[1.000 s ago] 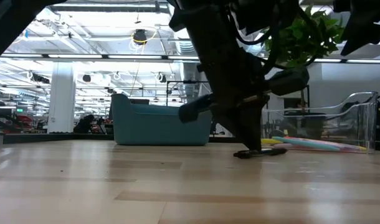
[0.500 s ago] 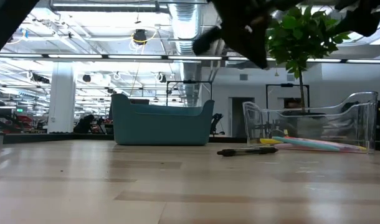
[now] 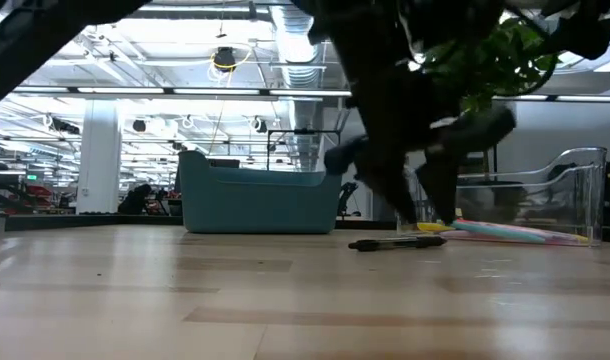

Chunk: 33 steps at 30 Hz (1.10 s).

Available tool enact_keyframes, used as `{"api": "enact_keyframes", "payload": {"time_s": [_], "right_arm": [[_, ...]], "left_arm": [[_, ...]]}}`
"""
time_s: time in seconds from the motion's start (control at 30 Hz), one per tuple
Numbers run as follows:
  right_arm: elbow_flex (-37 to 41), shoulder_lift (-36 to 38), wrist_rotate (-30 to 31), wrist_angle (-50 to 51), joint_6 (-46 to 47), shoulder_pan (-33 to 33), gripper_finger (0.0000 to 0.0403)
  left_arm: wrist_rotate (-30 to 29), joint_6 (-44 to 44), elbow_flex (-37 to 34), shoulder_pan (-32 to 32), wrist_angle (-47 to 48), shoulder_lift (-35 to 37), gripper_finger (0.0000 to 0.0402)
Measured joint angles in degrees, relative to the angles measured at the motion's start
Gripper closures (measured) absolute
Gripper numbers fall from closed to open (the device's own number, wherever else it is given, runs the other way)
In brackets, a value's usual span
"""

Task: Sort pens & pencils
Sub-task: Put the black pen into the transparent bin

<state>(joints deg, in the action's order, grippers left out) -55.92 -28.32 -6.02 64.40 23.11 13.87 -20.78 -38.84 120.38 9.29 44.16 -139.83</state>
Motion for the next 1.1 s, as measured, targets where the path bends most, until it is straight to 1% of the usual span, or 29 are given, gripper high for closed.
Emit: {"api": "enact_keyframes", "payload": {"time_s": [0.1, 0.2, 0.23, 0.3, 0.37, 0.43, 0.47, 0.5, 0.6, 0.73, 0.8, 0.87, 1.03, 1.1], "right_arm": [[0.0, 0.0, -0.1, 0.1, 0.0, 0.0, 0.0090], [0.0, 0.0, -0.4, 0.1, 0.3, 0.0, 0.0090], [0.0, 0.0, -0.6, 0.2, 0.3, 0.0, 0.0090], [0.0, 0.0, -1.0, 0.4, 0.4, 0.0, 0.0090], [0.0, 0.0, -1.5, 0.4, 0.5, 0.0, 0.0090], [0.0, 0.0, -1.5, 0.3, 0.5, 0.0, 0.0090], [0.0, 0.0, -1.5, 0.3, 0.5, 0.0, 0.0090], [0.0, 0.0, -1.5, 0.3, 0.5, 0.0, 0.0090], [0.0, 0.0, -1.6, 0.3, 0.5, 0.0, 0.0090], [0.0, 0.0, -1.6, 0.1, 0.5, 0.0, 0.0090], [0.0, 0.0, -1.6, -1.1, 0.4, 0.0, 0.0090], [0.0, 0.0, -1.7, -2.5, 0.4, 0.0, 0.0090], [0.0, 0.0, -2.2, -8.9, 0.4, 0.0, 0.0090], [0.0, 0.0, -3.1, -12.9, 0.4, 0.0, 0.0090]], "left_arm": [[-1.0, -0.2, 0.2, -0.6, 0.5, -1.6, 0.0202], [1.7, -0.3, 0.3, -1.1, 0.9, -3.4, 0.0198], [3.9, -0.6, 0.4, -1.3, 1.1, -3.4, 0.0206], [5.1, -1.3, 0.3, -1.4, 2.5, -3.4, 0.0239], [5.5, -2.0, -0.6, -1.5, 2.9, -3.3, 0.0291], [5.7, -2.3, -0.6, -1.5, 4.1, -3.3, 0.0356], [6.3, -2.5, -0.6, -1.5, 4.4, -3.3, 0.0375], [7.0, -3.1, -0.6, -1.6, 4.6, -3.3, 0.0381], [7.8, -5.4, -0.6, -1.6, 4.3, -3.2, 0.0381], [7.4, -6.7, 2.1, -1.3, 6.2, -1.9, 0.0387], [5.2, -6.7, 4.7, -0.9, 5.7, -1.1, 0.0387], [2.6, -6.4, 7.1, -0.7, 6.7, 1.5, 0.0387], [-8.4, -3.5, 14.5, -0.1, 6.0, 10.1, 0.0386], [-12.8, -1.3, 13.9, 0.7, 2.9, 13.2, 0.0384]]}}
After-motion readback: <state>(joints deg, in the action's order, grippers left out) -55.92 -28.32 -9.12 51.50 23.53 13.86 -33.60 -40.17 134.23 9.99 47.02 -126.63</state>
